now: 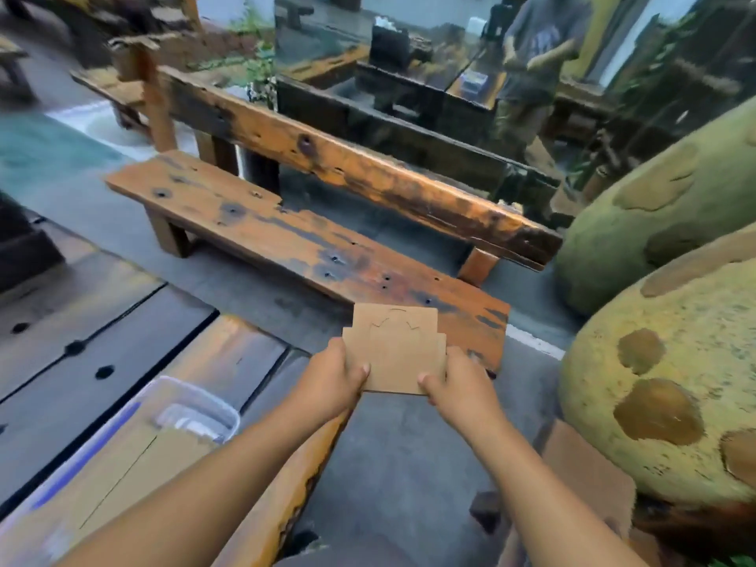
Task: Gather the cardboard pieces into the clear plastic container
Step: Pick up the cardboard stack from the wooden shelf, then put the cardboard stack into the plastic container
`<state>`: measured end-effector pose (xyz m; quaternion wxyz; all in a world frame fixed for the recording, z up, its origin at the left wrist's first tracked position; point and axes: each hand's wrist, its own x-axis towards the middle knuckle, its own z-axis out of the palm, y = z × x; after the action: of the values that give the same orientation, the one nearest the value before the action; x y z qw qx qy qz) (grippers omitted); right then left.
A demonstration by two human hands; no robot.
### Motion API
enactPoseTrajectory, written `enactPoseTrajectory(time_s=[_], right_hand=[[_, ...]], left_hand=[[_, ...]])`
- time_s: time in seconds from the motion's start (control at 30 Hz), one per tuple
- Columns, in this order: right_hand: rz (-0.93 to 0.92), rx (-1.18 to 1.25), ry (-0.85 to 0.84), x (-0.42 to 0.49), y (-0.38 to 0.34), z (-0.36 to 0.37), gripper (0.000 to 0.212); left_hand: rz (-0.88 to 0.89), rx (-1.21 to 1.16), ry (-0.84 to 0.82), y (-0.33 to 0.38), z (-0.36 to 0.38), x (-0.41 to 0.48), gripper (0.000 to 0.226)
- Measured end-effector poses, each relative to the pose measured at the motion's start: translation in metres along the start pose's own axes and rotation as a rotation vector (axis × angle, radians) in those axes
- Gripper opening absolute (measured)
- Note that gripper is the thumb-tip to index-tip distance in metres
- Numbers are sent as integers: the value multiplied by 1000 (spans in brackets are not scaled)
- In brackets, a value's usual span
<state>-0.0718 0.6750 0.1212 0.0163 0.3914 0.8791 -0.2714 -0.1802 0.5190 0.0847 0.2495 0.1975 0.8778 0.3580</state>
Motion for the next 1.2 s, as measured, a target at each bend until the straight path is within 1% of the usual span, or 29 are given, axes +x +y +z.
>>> enactPoseTrajectory(time_s=[0.1, 0.23, 0.33, 0.43, 0.53, 0.63, 0.77, 0.87, 1.0, 1.1, 1.2], right_hand=[[-117, -83, -69, 15, -48, 28, 33], [-298, -216, -193, 23, -103, 73, 35], [-445, -265, -287, 19, -130, 105, 33], [-609, -282, -360, 12, -152, 132, 34], [-749, -283, -451, 5, -170, 151, 36], [-851, -251, -564, -2, -183, 164, 38], [-992, -238, -678, -13, -197, 174, 39], [-1041, -211, -740, -19, -202, 182, 41], [-1067, -229, -793, -24, -198, 194, 40], [-1060, -278, -790, -27, -197, 207, 43], [-1056, -337, -781, -28, -201, 220, 37]], left_hand=[[-136, -81, 63, -40, -29, -1, 37], [-323, -183, 182, -95, -58, -20, 32], [-445, -266, 296, -128, -67, -43, 17], [-565, -312, 400, -148, -75, -71, 15], [-669, -342, 526, -156, -79, -98, 21], [-759, -393, 649, -154, -77, -120, 27], [-872, -505, 865, -143, -66, -147, 37], [-957, -556, 968, -138, -58, -158, 40], [-1035, -537, 988, -139, -53, -164, 49], [-1085, -457, 949, -146, -53, -165, 48], [-1100, -389, 908, -161, -52, -163, 46]])
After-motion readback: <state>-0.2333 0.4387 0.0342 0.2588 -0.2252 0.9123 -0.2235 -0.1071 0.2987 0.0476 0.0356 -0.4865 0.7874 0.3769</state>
